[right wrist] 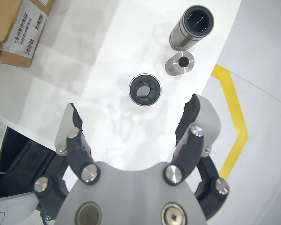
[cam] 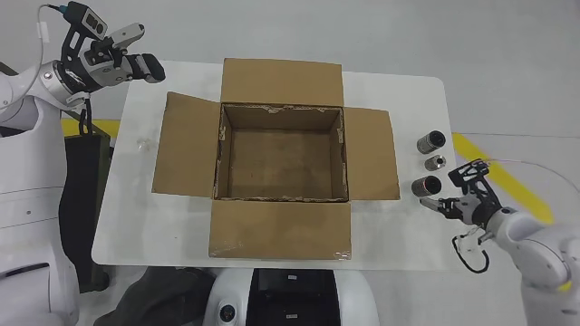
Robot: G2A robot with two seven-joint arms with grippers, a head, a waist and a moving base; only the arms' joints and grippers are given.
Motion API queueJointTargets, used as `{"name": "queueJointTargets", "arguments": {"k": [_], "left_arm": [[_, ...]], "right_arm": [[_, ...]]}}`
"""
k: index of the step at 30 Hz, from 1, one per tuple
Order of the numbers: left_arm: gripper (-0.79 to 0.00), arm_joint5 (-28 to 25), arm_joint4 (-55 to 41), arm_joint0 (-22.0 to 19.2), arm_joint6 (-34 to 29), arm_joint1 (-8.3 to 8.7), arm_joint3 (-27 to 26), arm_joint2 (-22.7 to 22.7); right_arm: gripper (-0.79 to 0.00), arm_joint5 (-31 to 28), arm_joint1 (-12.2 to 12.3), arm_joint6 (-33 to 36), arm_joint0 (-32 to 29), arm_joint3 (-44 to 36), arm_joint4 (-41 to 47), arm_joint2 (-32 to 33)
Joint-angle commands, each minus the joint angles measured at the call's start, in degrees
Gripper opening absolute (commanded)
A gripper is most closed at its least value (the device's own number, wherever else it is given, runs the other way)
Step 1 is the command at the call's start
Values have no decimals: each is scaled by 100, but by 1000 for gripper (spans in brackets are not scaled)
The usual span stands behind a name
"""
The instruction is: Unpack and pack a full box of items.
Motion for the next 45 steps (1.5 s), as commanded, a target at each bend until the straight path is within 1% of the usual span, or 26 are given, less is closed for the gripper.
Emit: {"name": "queueJointTargets", "arguments": {"k": [1,12,23,33,34,36,37,39,40,45], "left_arm": [[0,0,0,0,0,0,0,0],[0,0,0,0,0,0,0,0],[0,0,0,0,0,0,0,0],[0,0,0,0,0,0,0,0],[0,0,0,0,0,0,0,0],[0,0,0,0,0,0,0,0],[0,0,0,0,0,0,0,0],[0,0,0,0,0,0,0,0],[0,0,0,0,0,0,0,0],[0,0,0,0,0,0,0,0]], "right_arm": [[0,-16,9,2,97,154,24,-39],[0,-50,57,84,621,910,-31,-369],[0,-239,100,317,1278,1595,36,-800],[0,-265,114,331,1667,2204,158,-1165],[-55,-270,116,322,1682,2233,172,-1187],[-259,-270,122,315,1694,2259,172,-1226],[-465,-271,125,306,1693,2259,181,-1239],[-686,-260,134,294,1676,2244,188,-1252],[-785,-251,138,291,1659,2220,191,-1253],[-785,-200,168,268,1532,2045,207,-1203]]}}
